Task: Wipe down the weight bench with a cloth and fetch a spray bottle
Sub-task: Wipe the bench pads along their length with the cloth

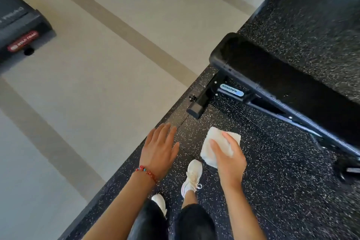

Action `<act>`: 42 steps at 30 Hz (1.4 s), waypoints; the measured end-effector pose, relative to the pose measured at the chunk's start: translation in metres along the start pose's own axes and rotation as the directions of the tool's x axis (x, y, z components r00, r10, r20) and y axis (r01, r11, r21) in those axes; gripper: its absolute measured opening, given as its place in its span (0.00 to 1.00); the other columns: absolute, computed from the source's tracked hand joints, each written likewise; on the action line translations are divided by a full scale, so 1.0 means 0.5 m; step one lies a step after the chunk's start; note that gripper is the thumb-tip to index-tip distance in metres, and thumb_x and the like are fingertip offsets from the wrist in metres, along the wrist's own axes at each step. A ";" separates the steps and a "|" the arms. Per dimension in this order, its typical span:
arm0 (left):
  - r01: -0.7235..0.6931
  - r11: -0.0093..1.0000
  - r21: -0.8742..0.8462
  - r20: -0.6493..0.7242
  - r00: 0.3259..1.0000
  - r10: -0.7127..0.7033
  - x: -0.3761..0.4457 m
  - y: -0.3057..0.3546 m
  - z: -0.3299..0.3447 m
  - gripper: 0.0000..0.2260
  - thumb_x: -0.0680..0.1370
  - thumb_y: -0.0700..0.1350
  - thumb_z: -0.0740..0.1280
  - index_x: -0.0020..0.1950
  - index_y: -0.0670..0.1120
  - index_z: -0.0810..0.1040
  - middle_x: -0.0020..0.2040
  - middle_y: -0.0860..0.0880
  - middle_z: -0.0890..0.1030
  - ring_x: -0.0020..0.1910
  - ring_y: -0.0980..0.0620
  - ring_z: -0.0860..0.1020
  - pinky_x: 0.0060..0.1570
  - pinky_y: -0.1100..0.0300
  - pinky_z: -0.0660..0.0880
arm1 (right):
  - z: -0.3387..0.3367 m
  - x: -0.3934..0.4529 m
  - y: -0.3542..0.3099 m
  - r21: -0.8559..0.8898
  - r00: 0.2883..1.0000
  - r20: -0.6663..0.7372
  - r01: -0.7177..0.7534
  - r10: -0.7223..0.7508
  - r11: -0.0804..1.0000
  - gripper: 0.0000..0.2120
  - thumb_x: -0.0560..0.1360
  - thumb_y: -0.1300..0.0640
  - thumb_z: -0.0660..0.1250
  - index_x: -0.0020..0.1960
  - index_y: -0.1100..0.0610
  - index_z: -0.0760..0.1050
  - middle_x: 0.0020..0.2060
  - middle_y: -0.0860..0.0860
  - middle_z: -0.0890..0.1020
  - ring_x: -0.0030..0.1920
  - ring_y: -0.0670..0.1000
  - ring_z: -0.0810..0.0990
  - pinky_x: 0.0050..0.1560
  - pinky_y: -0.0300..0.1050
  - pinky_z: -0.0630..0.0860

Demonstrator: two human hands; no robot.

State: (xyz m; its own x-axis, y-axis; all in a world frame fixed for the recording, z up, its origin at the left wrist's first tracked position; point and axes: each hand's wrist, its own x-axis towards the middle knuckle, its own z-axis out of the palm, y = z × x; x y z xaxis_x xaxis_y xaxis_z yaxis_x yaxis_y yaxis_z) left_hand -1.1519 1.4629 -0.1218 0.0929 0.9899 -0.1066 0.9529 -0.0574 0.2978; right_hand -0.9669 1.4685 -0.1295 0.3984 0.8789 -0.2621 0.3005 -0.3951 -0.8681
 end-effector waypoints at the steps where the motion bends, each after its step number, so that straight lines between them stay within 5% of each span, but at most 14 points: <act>1: -0.006 1.000 0.006 0.005 1.000 0.006 0.029 0.012 0.000 0.20 0.76 0.47 0.67 0.65 0.39 0.74 0.62 0.39 0.77 0.62 0.40 0.74 0.62 0.43 0.68 | -0.006 0.028 -0.009 0.005 1.000 -0.012 0.000 0.000 1.000 0.17 0.66 0.52 0.75 0.53 0.45 0.78 0.51 0.44 0.81 0.51 0.47 0.77 0.51 0.42 0.71; 16: -0.078 0.997 -0.003 0.018 0.997 0.078 0.451 0.158 -0.056 0.21 0.76 0.49 0.59 0.64 0.38 0.74 0.62 0.37 0.76 0.62 0.38 0.74 0.62 0.41 0.68 | -0.043 0.417 -0.121 0.057 0.998 -0.038 -0.056 0.058 0.997 0.16 0.65 0.51 0.75 0.49 0.38 0.76 0.51 0.44 0.80 0.49 0.41 0.75 0.44 0.25 0.65; 22: -0.140 0.990 -0.024 0.068 0.988 0.141 0.600 0.150 -0.055 0.29 0.80 0.56 0.44 0.61 0.37 0.76 0.58 0.37 0.79 0.58 0.37 0.77 0.57 0.40 0.71 | -0.007 0.526 -0.151 0.074 0.996 -0.063 -0.061 0.065 0.995 0.16 0.65 0.50 0.75 0.49 0.38 0.77 0.50 0.42 0.79 0.50 0.36 0.75 0.46 0.22 0.66; 26: -0.190 0.981 -0.050 0.093 0.977 0.193 0.708 0.131 -0.033 0.24 0.78 0.53 0.51 0.60 0.37 0.77 0.57 0.37 0.79 0.56 0.37 0.78 0.57 0.40 0.71 | 0.032 0.612 -0.162 0.047 0.981 -0.140 -0.127 0.132 0.991 0.17 0.66 0.52 0.75 0.52 0.42 0.77 0.50 0.45 0.79 0.48 0.39 0.74 0.46 0.20 0.63; 31: -0.276 0.960 -0.053 0.148 0.948 0.281 0.841 0.089 -0.001 0.22 0.77 0.50 0.54 0.60 0.37 0.76 0.57 0.38 0.79 0.57 0.38 0.77 0.57 0.41 0.72 | 0.099 0.712 -0.178 0.041 0.951 -0.199 -0.232 0.235 0.972 0.16 0.66 0.49 0.74 0.52 0.38 0.77 0.48 0.45 0.78 0.46 0.45 0.73 0.49 0.38 0.68; 36: -0.304 0.951 -0.065 0.164 0.936 0.310 0.955 0.057 0.052 0.22 0.76 0.49 0.54 0.59 0.36 0.77 0.56 0.36 0.79 0.56 0.37 0.78 0.55 0.40 0.72 | 0.160 0.807 -0.171 -0.007 0.946 -0.208 -0.255 0.248 0.967 0.16 0.65 0.46 0.73 0.52 0.37 0.76 0.44 0.37 0.75 0.43 0.37 0.71 0.45 0.30 0.64; 39: -0.294 0.951 -0.090 0.180 0.935 0.306 0.999 0.058 0.094 0.22 0.76 0.48 0.55 0.59 0.35 0.77 0.56 0.35 0.79 0.56 0.35 0.77 0.56 0.40 0.72 | 0.176 0.856 -0.148 -0.043 0.960 -0.186 -0.220 0.209 0.975 0.18 0.65 0.48 0.74 0.54 0.41 0.77 0.47 0.42 0.77 0.44 0.32 0.73 0.43 0.20 0.64; 42: -0.265 0.959 -0.100 0.203 0.938 0.281 1.028 0.064 0.143 0.22 0.76 0.49 0.54 0.60 0.35 0.76 0.58 0.35 0.78 0.58 0.34 0.76 0.58 0.40 0.70 | 0.190 0.911 -0.110 -0.056 0.971 -0.140 -0.203 0.193 0.978 0.17 0.66 0.49 0.74 0.54 0.40 0.77 0.49 0.46 0.78 0.47 0.31 0.73 0.46 0.23 0.67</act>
State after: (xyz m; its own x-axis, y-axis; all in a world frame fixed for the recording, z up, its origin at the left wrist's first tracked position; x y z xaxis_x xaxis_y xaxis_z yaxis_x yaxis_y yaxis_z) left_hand -1.0532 1.9607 -0.2349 0.4131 0.8863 -0.2092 0.8604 -0.3046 0.4087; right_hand -0.8842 1.9161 -0.2410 0.5665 0.7397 -0.3633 0.2618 -0.5795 -0.7718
